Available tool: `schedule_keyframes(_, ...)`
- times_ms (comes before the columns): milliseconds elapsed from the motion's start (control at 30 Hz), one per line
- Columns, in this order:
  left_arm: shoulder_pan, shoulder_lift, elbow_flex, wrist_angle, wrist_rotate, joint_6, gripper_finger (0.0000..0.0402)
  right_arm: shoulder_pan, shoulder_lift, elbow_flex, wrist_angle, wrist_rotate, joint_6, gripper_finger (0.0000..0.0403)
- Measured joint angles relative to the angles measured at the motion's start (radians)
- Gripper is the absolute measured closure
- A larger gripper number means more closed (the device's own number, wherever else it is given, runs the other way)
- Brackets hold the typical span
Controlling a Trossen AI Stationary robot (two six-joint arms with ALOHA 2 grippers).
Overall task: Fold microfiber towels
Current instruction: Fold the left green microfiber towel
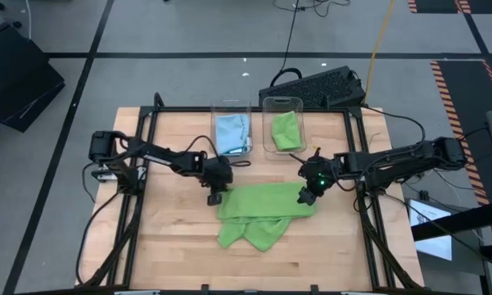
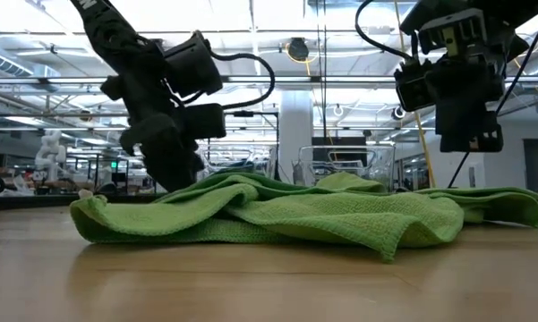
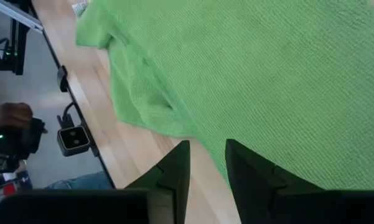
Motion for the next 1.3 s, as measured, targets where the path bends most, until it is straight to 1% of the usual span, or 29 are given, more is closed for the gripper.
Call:
schedule_keyframes(67,-0.002,-0.037,-0.005,-0.055,0.008,-0.06,0.039,0.0,0.0,0.0,0.016,0.005,0.003,0.031)
schedule_keyframes(167,-0.005,-0.104,-0.002,-0.094,0.01,-0.135,0.0392,-0.001,0.0,0.0,0.053,0.04,0.003,0.031)
schedule_keyframes(233,-0.01,-0.15,-0.003,-0.144,0.009,-0.204,0.0396,-0.001,0.0,0.0,0.075,0.076,0.004,0.031)
schedule_keyframes(333,-0.017,-0.201,-0.003,-0.193,0.009,-0.301,0.0392,-0.001,0.016,0.0,0.078,0.129,0.002,0.031)
schedule_keyframes(433,-0.025,-0.227,-0.001,-0.201,0.011,-0.354,0.039,-0.001,0.045,0.0,0.078,0.155,-0.026,0.031)
schedule_keyframes(567,-0.039,-0.233,-0.003,-0.257,0.046,-0.394,0.0397,-0.001,0.103,-0.002,0.037,0.154,-0.081,0.031)
schedule_keyframes(633,-0.045,-0.233,-0.003,-0.287,0.049,-0.417,0.0392,-0.001,0.128,-0.002,0.029,0.149,-0.084,0.031)
schedule_keyframes(700,-0.052,-0.233,-0.003,-0.278,0.054,-0.429,0.039,-0.001,0.135,-0.003,0.037,0.123,-0.083,0.031)
schedule_keyframes(800,-0.059,-0.241,0.002,-0.284,0.078,-0.446,0.0396,-0.003,0.136,-0.002,0.194,0.079,-0.058,0.0309)
schedule_keyframes(867,-0.062,-0.254,0.012,-0.27,0.088,-0.472,0.0397,-0.003,0.138,-0.002,0.376,0.073,-0.021,0.0303)
schedule_keyframes(933,-0.065,-0.272,0.022,-0.276,0.088,-0.493,0.0393,-0.002,0.162,0.007,0.54,0.093,0.003,0.0292)
schedule_keyframes(1000,-0.072,-0.293,0.034,-0.269,0.086,-0.505,0.0393,-0.002,0.215,0.043,0.612,0.104,-0.008,0.0275)
schedule_keyframes(1100,-0.091,-0.319,0.065,-0.268,0.068,-0.514,0.0397,-0.003,0.325,0.141,0.63,0.084,-0.11,0.0239)
schedule_keyframes(1200,-0.115,-0.337,0.089,-0.29,0.042,-0.516,0.0393,-0.008,0.446,0.286,0.64,0.037,-0.24,0.0193)
schedule_keyframes(1300,-0.14,-0.336,0.118,-0.295,0.031,-0.519,0.0394,-0.021,0.572,0.434,0.628,-0.009,-0.336,0.0149)
